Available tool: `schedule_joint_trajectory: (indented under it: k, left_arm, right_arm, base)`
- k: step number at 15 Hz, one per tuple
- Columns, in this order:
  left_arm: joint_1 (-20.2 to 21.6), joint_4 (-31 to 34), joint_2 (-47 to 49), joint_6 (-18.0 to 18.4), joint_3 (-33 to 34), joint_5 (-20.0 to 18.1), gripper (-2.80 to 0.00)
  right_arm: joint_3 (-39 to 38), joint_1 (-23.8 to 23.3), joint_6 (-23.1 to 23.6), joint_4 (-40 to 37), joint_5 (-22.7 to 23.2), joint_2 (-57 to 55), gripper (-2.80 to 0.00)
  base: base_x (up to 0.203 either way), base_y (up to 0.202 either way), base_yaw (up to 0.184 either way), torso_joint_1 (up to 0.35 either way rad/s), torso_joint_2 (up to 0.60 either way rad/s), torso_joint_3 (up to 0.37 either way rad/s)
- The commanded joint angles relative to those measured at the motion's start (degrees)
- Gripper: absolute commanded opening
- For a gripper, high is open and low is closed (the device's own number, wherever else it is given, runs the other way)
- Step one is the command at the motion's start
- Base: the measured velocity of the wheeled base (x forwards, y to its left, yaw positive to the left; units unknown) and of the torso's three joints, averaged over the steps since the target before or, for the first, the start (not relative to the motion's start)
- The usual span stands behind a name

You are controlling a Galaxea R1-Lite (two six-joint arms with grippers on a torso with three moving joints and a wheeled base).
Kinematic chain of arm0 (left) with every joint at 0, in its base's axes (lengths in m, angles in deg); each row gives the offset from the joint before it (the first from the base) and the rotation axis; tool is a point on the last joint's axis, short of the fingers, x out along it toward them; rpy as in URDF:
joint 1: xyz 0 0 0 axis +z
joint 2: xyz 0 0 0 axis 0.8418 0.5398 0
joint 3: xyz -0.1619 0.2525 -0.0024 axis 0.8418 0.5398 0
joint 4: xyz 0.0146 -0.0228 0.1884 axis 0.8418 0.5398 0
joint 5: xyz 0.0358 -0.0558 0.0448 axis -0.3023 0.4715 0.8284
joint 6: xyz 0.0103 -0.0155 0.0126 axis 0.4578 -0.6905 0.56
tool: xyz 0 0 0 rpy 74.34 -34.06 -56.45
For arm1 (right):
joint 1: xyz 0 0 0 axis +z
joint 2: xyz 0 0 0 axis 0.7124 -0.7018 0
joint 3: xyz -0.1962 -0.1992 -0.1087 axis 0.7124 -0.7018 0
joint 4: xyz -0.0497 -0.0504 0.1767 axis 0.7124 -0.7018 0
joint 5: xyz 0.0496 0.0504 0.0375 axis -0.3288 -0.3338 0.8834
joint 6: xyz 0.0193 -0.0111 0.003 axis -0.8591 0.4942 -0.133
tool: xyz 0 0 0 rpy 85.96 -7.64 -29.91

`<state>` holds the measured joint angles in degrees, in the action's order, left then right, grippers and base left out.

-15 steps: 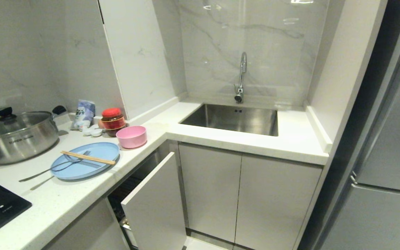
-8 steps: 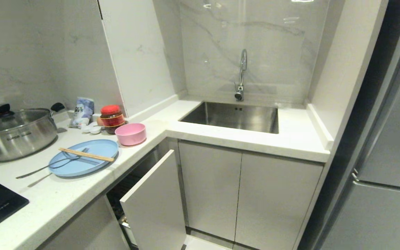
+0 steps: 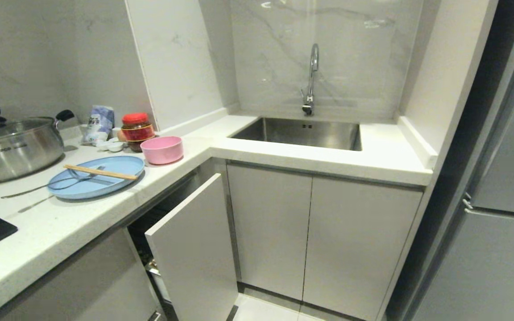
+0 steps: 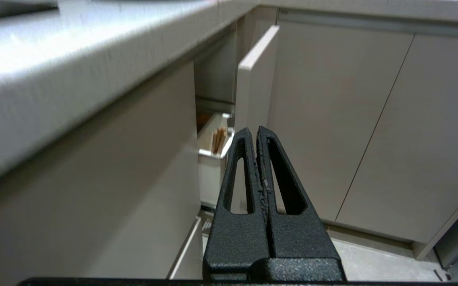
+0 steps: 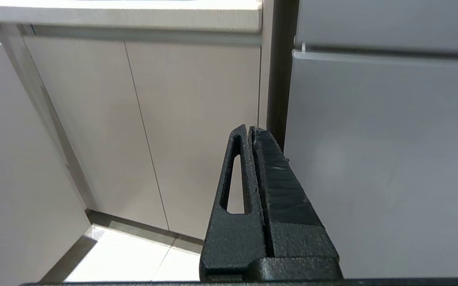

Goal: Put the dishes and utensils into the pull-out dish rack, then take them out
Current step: Open the cupboard

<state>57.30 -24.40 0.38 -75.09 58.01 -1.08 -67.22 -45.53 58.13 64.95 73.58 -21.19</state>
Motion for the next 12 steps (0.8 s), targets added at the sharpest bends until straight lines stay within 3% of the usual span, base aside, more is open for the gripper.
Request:
schedule_joint_trajectory:
  k: [1, 5, 12]
  left_arm:
    - [0.02, 0.0, 0.07, 0.0, 0.26, 0.0, -2.8]
    - [0.02, 0.0, 0.07, 0.0, 0.26, 0.0, -2.8]
    - [0.02, 0.0, 0.04, 0.0, 0.26, 0.0, -2.8]
  right_arm:
    - [-1.49, 0.01, 0.0, 0.06, 0.01, 0.04, -2.8]
    - [-1.49, 0.01, 0.0, 0.06, 0.01, 0.04, -2.8]
    - [-1.49, 0.01, 0.0, 0.06, 0.01, 0.04, -2.8]
  base:
    - [0.0, 0.0, 0.0, -0.211, 0.47, 0.276]
    - [0.0, 0.0, 0.0, -0.163, 0.39, 0.223]
    - [0.0, 0.0, 0.0, -0.013, 0.04, 0.021]
